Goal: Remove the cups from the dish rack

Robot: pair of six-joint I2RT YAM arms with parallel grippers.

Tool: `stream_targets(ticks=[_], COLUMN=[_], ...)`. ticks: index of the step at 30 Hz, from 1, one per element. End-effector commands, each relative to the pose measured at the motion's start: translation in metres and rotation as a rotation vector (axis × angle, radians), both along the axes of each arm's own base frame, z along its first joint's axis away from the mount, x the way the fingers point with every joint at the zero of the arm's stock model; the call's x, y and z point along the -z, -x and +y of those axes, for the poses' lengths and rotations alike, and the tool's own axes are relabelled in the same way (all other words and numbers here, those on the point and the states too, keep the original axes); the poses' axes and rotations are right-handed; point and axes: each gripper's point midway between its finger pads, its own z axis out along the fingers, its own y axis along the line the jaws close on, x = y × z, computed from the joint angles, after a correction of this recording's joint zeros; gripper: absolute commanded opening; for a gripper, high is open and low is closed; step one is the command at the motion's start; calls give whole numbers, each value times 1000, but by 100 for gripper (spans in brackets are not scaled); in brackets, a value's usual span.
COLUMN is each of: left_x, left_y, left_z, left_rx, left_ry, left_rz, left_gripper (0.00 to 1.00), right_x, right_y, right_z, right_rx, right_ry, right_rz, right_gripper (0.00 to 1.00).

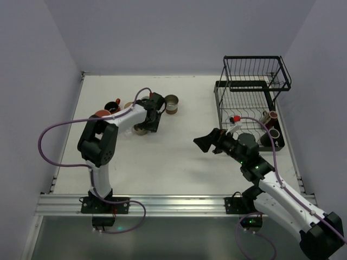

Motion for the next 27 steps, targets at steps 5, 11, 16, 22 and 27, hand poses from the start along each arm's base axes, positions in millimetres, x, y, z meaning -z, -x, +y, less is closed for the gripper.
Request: stream_targets(ticks=[5,11,16,22,27], left_x=[-67,-161,-242,-271,-242], left_y=[-8,5,72,135,165], left_z=[-35,-68,-90,-76,-67], left_rx=[95,188,407,548,618], left_ry=[148,360,703,888,903], left_rz=[-146,-359,-511,-653,-637], left_gripper=[70,87,96,100,100], right_x=[-24,-31,-30,-20,-5], right_y=[-20,-37,-51,-62,-50], right_z=[-44,-101,-165,-242,-301], right_rx=[236,510,762,1044,1264], right_ry=[114,243,289,456,506], right_rz=[-95,-96,-68,19,101], right_gripper=[95,89,83,87,89])
